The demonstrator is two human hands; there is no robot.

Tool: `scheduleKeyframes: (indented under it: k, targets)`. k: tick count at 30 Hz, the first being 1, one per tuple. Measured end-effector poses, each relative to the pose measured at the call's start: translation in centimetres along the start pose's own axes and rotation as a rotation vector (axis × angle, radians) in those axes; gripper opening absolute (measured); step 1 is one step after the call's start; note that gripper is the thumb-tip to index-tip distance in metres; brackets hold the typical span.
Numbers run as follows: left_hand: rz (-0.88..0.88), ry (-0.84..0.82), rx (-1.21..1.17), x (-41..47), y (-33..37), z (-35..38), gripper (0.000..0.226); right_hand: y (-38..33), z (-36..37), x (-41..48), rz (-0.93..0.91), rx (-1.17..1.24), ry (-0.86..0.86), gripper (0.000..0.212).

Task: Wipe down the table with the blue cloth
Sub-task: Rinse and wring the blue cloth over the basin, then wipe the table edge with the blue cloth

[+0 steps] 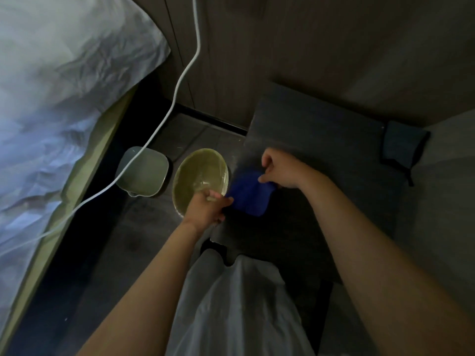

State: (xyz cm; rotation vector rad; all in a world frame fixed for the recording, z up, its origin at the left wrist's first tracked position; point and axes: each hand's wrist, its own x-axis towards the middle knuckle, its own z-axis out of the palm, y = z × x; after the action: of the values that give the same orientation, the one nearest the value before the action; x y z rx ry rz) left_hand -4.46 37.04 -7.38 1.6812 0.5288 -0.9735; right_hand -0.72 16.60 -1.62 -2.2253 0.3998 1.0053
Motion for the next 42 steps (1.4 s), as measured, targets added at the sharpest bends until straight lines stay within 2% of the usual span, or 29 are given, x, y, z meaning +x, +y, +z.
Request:
scheduleKeyframes:
  k: [2,4,7,13,17,21,23,28,32,37,42]
  targets:
    - [0.008,-0.016,0.113,-0.1,-0.8,1.7,0.025,1.3,0.0,-0.5,0.05,-0.092,-0.043,0.023]
    - [0.038,-0.002,0.268,-0.1,-1.9,3.0,0.029,2.3,1.3,-0.3,0.061,-0.204,-0.013,0.02]
    - [0.079,-0.011,0.479,-0.3,-3.1,4.0,0.029,3.8,4.6,0.3,0.034,-0.379,0.112,0.019]
    - [0.21,0.084,0.744,-1.5,-3.1,3.9,0.009,4.9,6.6,1.5,-0.074,-0.464,0.354,0.019]
    - [0.458,0.183,0.834,-2.3,-3.3,4.4,0.013,3.9,6.8,1.7,-0.159,-0.479,0.448,0.02]
    - [0.783,0.101,0.987,-2.2,-3.7,5.9,0.03,5.0,9.4,-0.3,-0.192,-0.487,0.59,0.018]
    - [0.836,0.05,1.083,-2.2,-3.8,6.6,0.041,6.4,11.7,-1.7,-0.206,-0.496,0.573,0.019]
    - [0.843,0.011,1.27,-1.3,-3.5,6.1,0.066,8.6,13.1,-2.8,-0.176,-0.441,0.393,0.06]
    - [0.839,-0.095,1.413,-0.8,-3.0,6.0,0.074,8.1,12.9,-3.1,-0.191,-0.495,0.327,0.064]
    - [0.749,-0.158,1.656,-0.2,-4.2,5.8,0.075,8.2,14.9,-3.7,-0.058,-0.466,0.237,0.069]
    - [0.761,-0.166,1.767,-0.2,-4.4,4.9,0.076,8.2,16.8,-4.7,0.021,-0.446,0.334,0.071]
